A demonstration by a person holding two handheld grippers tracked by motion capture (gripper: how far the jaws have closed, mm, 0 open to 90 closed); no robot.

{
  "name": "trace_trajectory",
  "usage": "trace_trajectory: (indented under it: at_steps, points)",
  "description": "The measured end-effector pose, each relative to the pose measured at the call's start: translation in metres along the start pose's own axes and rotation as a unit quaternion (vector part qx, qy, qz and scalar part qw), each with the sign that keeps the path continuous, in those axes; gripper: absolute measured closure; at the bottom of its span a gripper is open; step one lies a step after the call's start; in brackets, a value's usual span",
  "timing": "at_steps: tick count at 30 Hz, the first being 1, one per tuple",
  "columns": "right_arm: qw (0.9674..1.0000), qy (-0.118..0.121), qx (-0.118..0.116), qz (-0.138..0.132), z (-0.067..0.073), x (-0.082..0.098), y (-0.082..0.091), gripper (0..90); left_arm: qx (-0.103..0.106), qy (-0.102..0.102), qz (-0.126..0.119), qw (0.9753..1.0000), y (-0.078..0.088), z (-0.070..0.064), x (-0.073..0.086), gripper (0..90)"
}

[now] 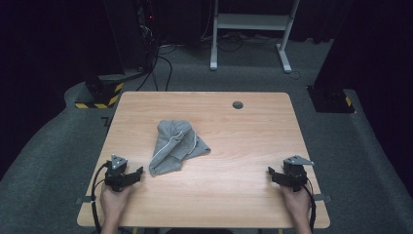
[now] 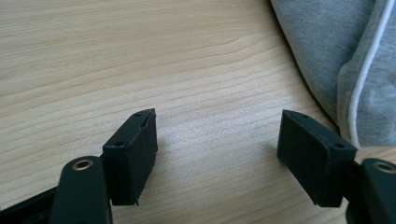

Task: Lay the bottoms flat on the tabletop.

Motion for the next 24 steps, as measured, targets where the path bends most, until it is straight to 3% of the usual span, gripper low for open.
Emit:
trace_trajectory:
  at_steps: [12,20,24]
  points:
    - [1.0000,0.001,-0.001,0.000,0.0001,0.0001,0.0001,29.5,0.003,-0.001,0.003,1.0000,-0.0003,-0.0010,0.0003,25.2]
    - [1.0000,0.001,-0.001,0.000,0.0002,0.0001,0.0001,29.5,-0.005,0.005,0.004,1.0000,0.0001,-0.0023,0.0006,24.8]
    - [1.0000,0.001,-0.001,0.000,0.0002,0.0001,0.0001,29.5,-0.011,0.004,0.011,0.9999,-0.0015,-0.0018,0.0014,17.5]
Point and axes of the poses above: each handheld gripper's, and its own axes: y roughly backward along the jaws, x roughly out of its underside, z roughly to its left, the point moved 8 cm from there along -y, roughly forward along the jaws, and after that the axes turned 11 degrees about -z, right-handed, at the moved point
